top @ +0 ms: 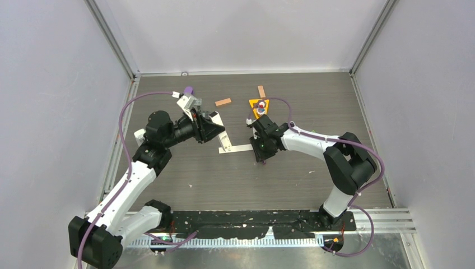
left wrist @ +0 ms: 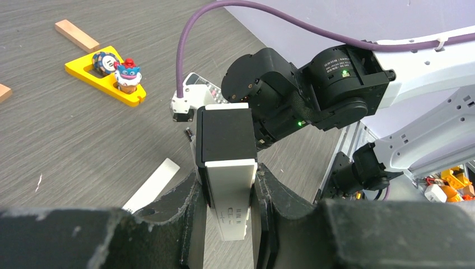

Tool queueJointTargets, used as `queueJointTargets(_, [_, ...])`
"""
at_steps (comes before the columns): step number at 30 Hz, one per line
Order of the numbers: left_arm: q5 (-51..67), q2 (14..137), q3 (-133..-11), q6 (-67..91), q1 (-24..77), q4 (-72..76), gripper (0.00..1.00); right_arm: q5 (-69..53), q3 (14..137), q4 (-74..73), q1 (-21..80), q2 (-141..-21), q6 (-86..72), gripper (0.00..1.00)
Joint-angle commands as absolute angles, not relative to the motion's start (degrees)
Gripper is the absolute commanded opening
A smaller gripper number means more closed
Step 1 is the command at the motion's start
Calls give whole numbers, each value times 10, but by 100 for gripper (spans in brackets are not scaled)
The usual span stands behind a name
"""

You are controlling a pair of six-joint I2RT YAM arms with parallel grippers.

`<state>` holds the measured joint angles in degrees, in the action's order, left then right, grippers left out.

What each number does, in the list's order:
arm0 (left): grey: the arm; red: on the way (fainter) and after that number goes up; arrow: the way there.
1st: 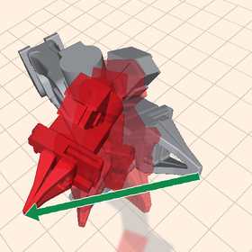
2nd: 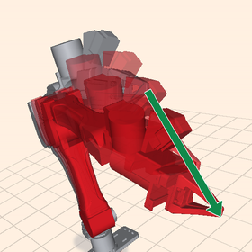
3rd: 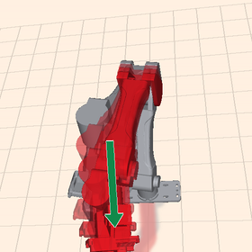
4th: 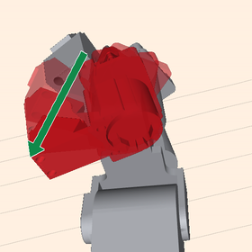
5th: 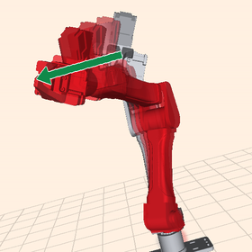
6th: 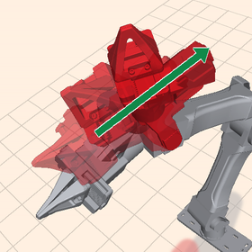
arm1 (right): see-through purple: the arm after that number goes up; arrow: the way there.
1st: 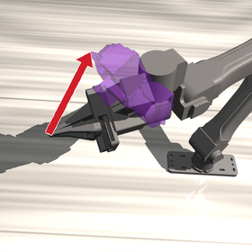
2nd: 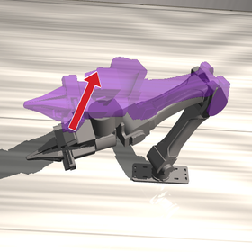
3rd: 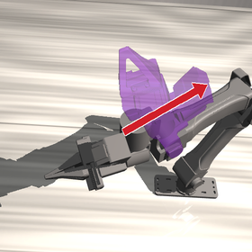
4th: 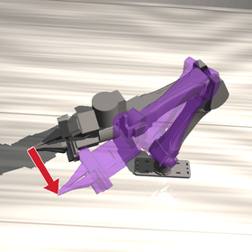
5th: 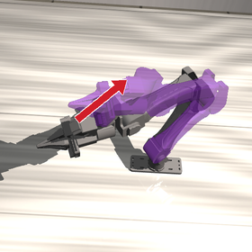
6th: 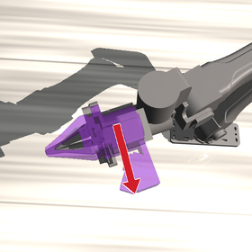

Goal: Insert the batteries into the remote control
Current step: Pick up the battery from the center of the board.

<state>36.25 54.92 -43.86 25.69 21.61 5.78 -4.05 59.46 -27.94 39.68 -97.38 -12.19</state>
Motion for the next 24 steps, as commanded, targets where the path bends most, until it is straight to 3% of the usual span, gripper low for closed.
queueJointTargets(1, [359,545,-455,266,213,90,0,-22,609,-277,400,-990,-107,32])
queueJointTargets(12, [350,535,-444,272,213,94,0,45,611,-291,400,-1009,-111,33])
queueJointTargets(18, [345,537,-441,280,213,100,0,29,614,-284,400,-1000,-115,14])
queueJointTargets(24, [338,536,-421,314,213,148,0,24,626,-271,400,-927,-135,7])
